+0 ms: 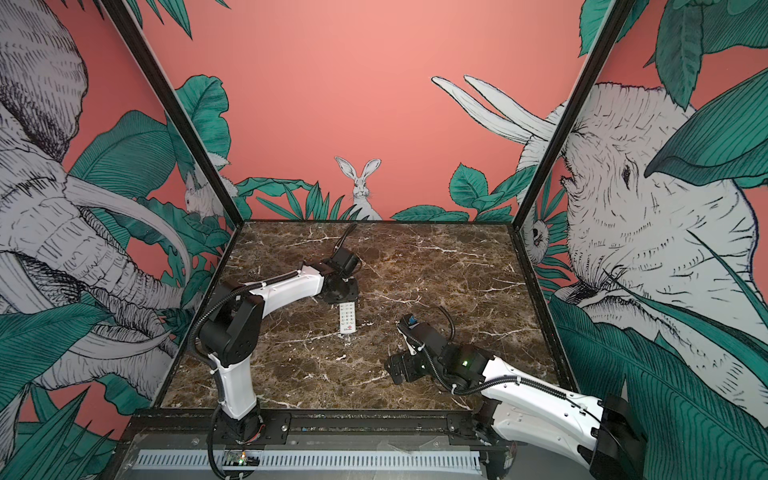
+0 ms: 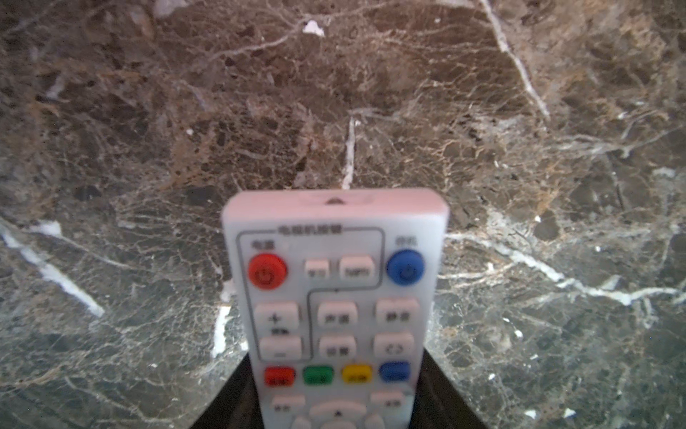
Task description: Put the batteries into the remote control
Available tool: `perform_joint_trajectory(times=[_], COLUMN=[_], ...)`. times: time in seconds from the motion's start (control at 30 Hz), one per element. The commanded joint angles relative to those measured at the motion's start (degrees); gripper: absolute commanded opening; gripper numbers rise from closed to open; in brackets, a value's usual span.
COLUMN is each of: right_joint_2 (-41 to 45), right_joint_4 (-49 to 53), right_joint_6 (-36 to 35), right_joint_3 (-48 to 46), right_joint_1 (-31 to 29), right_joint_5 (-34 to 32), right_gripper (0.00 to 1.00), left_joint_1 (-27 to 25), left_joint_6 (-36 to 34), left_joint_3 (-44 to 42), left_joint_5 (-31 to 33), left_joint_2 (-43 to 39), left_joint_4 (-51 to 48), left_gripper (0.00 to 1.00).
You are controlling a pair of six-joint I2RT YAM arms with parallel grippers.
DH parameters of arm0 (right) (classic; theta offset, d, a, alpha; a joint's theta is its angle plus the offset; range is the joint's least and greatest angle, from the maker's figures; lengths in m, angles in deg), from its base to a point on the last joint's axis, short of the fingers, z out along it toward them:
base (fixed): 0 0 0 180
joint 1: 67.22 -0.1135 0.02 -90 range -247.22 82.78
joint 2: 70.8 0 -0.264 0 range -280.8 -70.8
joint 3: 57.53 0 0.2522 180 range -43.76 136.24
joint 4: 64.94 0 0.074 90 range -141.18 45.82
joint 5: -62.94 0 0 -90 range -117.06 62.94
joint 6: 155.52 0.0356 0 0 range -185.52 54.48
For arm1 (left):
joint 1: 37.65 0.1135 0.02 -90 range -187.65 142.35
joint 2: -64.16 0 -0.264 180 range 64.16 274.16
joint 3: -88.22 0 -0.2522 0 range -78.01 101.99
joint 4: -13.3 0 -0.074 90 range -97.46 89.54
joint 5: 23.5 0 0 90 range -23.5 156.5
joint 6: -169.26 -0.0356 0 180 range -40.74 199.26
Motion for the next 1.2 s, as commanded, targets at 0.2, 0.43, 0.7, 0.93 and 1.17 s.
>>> perform_joint_trajectory(times=[0.2, 0.43, 0.7, 0.93, 1.17], right_joint_2=[0.7, 1.3, 0.4, 0.5, 1.1], right_joint_4=[-3.3, -2.6, -1.1, -0.7, -0.1], right_joint_6=[1.7, 2.6, 2.7, 3.3, 3.5], right_joint_3=[1.4, 1.4, 3.2, 3.6, 3.4], right_joint_1=[-2.0, -3.0, -3.9, -4.8, -5.4], right_joint_5=[-2.7, -4.0, -4.9, -5.8, -6.7], right_gripper=[0.99, 0.99, 0.99, 0.99, 0.99], left_joint_1=[-0.3, -0.3, -0.3, -0.3, -0.4], left_joint_6=[0.6, -0.8, -2.3, -2.6, -2.5], left_joint_3=[-2.6, -3.0, -3.6, -4.6, -5.8], left_joint_5=[-0.7, -1.1, -1.7, -3.3, -3.7], left_joint_2=[0.6, -0.9, -3.0, -3.2, -3.7], left_joint_4=[2.8, 3.5, 4.0, 5.0, 6.2], left_gripper=[0.22, 0.36, 0.54, 0.57, 0.62])
